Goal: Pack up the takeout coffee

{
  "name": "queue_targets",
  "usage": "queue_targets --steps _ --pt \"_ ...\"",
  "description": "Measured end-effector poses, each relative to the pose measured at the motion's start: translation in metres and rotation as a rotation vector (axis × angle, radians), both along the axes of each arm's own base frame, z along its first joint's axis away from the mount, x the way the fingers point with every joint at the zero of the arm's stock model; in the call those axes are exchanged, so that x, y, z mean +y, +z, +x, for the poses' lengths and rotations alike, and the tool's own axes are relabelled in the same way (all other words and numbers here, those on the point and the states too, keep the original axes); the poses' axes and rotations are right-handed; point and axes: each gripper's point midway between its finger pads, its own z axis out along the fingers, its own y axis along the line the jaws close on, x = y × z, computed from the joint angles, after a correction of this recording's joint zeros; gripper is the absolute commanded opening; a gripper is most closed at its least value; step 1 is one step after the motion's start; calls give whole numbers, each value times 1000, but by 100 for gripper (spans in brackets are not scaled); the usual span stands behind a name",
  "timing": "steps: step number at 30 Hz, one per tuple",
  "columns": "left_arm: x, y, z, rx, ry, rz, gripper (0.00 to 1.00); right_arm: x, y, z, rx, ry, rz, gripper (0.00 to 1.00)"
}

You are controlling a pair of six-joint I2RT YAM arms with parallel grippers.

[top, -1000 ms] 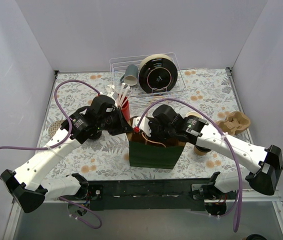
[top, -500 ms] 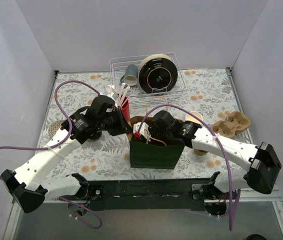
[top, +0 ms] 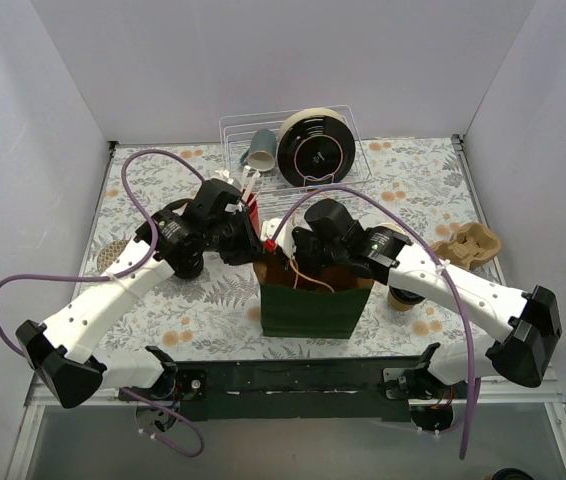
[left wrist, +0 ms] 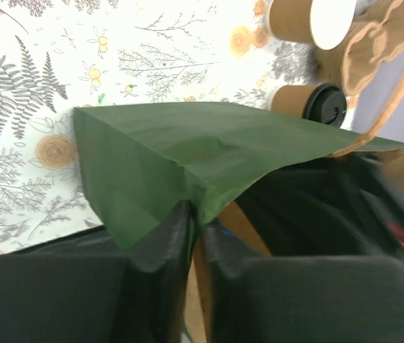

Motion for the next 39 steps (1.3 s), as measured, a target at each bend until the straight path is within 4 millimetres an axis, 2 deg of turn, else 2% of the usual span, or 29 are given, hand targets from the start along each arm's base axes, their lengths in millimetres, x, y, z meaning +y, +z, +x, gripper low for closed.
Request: queue_targets --steps 3,6,8,10,13,14,16,18,19,21,24,27,30,33,39 --pt "0 -3 3 4 1 20 0 4 26 2 -16 -20 57 31" --pt "3 1 8 -25 5 40 0 -1 47 1 -5 -64 90 45" --pt "5 5 13 -54 12 53 0 -2 70 5 2 -126 127 48" --pt "6 11 21 -113 15 57 0 -6 103 12 6 -224 171 50" --pt "8 19 27 -192 23 33 0 -10 163 20 24 -358 275 54" --pt "9 22 27 -208 25 22 0 -13 189 22 45 -417 324 55" --pt "11 27 24 -235 29 -2 0 -21 224 21 78 -493 407 60" --pt "14 30 20 -259 29 -28 0 -36 243 15 135 -580 465 64" --pt "16 30 17 -268 28 -37 0 -49 245 8 176 -633 479 69" --pt "21 34 12 -286 31 -53 0 -68 235 -5 241 -703 478 70" --pt "21 46 7 -331 14 -100 0 -96 203 -29 331 -763 449 70" --pt "18 56 2 -408 -21 -163 0 -117 162 -56 421 -772 412 70" --pt "25 49 -5 -453 -39 -174 0 -124 141 -73 479 -753 404 70" --pt "25 49 -6 -472 -56 -172 0 -122 133 -85 533 -716 412 70" --pt "18 40 2 -477 -77 -153 0 -110 116 -92 591 -679 377 69"
